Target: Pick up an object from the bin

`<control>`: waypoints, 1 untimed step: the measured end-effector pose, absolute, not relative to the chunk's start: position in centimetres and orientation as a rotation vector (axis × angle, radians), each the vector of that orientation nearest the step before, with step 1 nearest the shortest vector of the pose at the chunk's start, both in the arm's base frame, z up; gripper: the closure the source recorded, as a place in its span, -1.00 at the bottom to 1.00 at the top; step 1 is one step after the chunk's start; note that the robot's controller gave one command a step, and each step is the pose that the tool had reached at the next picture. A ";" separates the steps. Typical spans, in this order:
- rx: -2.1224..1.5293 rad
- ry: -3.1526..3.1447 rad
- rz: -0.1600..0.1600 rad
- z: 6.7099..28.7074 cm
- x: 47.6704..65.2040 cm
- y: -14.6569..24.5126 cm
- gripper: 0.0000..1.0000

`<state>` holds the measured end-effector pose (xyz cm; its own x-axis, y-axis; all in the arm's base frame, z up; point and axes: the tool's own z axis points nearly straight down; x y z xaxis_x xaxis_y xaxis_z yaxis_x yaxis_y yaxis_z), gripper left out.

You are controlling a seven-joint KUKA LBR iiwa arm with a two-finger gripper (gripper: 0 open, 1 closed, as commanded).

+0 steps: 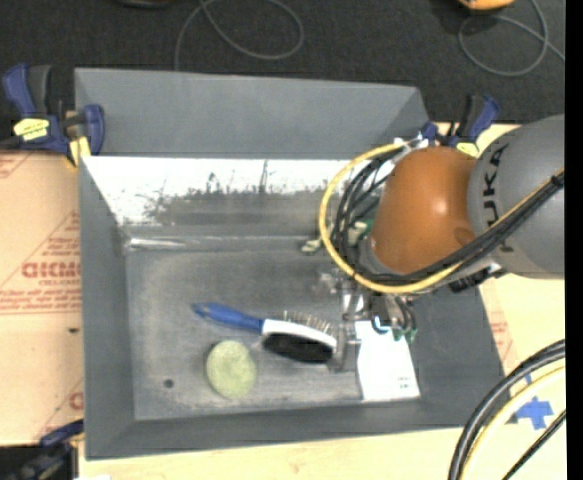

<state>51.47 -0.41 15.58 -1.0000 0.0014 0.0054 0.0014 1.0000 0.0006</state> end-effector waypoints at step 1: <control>-0.002 -3.144 -0.001 16.0 51.7 -0.4 -1.00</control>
Offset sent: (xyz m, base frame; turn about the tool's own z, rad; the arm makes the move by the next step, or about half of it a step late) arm -0.0011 0.0451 -0.0858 -0.2151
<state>51.66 -0.42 15.98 -1.0000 0.0015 -0.0027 0.0015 1.0000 0.0005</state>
